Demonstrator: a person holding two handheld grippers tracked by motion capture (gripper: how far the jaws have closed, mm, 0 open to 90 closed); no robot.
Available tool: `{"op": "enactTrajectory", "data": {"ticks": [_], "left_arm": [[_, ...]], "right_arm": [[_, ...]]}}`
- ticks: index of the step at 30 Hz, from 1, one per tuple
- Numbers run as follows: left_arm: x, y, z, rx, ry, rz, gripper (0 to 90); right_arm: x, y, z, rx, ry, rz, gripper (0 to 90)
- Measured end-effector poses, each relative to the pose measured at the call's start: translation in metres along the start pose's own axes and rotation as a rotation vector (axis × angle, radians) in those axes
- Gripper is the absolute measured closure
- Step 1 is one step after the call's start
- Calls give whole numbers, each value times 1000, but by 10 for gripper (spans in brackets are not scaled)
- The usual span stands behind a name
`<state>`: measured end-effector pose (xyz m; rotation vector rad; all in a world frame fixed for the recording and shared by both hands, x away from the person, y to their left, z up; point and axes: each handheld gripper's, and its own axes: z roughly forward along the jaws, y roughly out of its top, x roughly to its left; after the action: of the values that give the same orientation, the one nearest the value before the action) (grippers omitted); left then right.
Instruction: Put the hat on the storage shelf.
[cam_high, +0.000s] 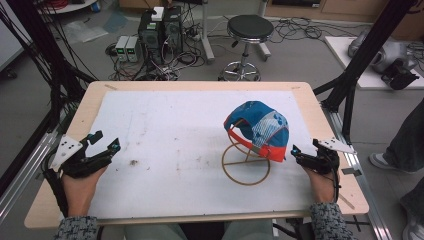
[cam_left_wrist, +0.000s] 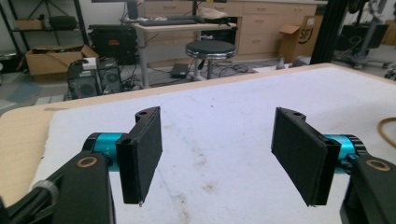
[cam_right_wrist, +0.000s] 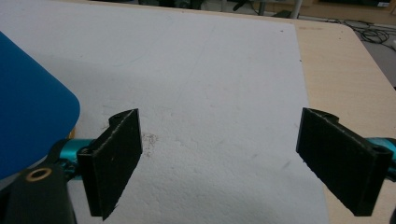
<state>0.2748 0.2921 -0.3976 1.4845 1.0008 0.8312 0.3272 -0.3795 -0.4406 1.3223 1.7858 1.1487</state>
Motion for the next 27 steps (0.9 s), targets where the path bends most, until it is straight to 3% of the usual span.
{"op": "enactTrajectory", "data": {"ticks": [23,27], "left_arm": [[-1,-6,2,19,0,11,330],[-1,-8,5,49,13,14,321]], "right_arm": [[2,1,1,-4,9,-2,135],[1,1,1,-6,9,0,135]]}}
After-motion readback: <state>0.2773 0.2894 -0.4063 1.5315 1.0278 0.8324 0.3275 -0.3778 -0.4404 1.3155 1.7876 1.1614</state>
